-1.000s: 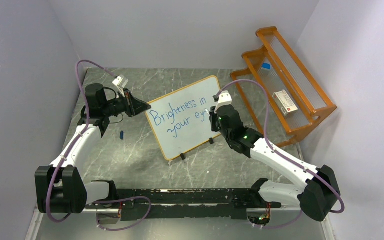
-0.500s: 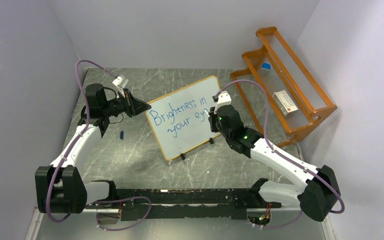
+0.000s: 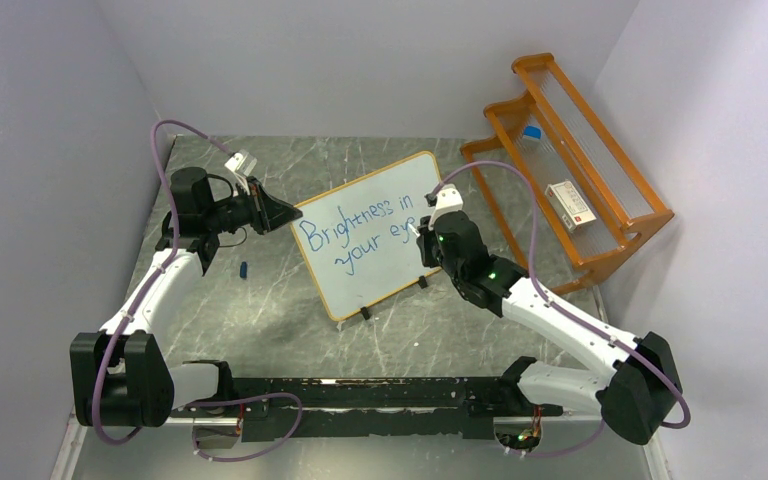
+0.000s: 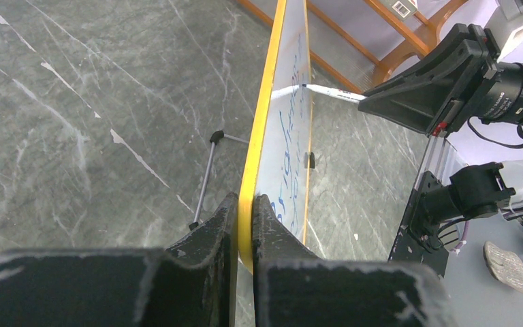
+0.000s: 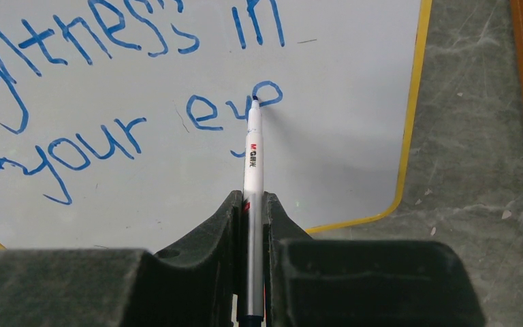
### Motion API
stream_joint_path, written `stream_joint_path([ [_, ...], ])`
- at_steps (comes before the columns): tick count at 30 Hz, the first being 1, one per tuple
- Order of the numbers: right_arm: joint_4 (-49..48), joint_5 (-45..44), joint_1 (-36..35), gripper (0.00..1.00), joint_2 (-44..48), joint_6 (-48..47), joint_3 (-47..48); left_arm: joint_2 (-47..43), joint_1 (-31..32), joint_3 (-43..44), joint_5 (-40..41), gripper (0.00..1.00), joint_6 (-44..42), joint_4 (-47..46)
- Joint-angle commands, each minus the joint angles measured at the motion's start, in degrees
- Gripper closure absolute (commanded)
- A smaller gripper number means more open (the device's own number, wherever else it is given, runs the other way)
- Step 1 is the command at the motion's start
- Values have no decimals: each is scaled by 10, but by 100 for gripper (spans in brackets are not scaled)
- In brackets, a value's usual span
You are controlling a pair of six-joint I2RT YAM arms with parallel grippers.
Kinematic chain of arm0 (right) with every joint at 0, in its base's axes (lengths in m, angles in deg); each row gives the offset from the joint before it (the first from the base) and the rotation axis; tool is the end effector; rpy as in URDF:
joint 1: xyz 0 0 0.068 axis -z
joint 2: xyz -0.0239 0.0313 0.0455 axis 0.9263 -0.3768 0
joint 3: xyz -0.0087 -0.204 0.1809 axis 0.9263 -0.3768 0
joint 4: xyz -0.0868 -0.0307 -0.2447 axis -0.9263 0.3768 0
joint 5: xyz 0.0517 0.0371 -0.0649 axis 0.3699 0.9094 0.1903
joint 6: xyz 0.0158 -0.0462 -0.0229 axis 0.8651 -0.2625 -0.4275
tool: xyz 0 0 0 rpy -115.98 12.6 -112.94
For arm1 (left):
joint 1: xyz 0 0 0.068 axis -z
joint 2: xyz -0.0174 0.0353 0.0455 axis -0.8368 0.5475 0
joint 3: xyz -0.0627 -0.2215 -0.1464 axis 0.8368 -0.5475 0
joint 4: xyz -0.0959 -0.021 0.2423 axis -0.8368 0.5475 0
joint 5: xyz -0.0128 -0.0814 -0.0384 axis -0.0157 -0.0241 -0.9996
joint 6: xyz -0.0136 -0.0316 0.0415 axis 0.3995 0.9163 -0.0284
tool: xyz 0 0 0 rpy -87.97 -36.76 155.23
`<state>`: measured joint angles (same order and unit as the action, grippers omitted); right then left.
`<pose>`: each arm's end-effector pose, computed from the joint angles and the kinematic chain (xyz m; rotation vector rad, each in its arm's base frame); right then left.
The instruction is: Write a sentence on the whiteboard
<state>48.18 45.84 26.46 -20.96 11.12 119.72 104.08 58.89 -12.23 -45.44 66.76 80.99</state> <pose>0.1957 0.1576 0.2767 -0.3117 2.0262 0.2617 0.2677 -0.0389 0.2870 0.4851 1.8320 -1.0870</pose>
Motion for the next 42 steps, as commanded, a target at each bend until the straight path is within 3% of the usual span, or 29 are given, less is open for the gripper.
stream_joint_path([
  [1,21,5,2,100,10,8,-15,29,13,-20,55,95,-42,80],
  [42,-36,-80,6,100,13,9,-11,29,13,-20,53,95,-42,81],
])
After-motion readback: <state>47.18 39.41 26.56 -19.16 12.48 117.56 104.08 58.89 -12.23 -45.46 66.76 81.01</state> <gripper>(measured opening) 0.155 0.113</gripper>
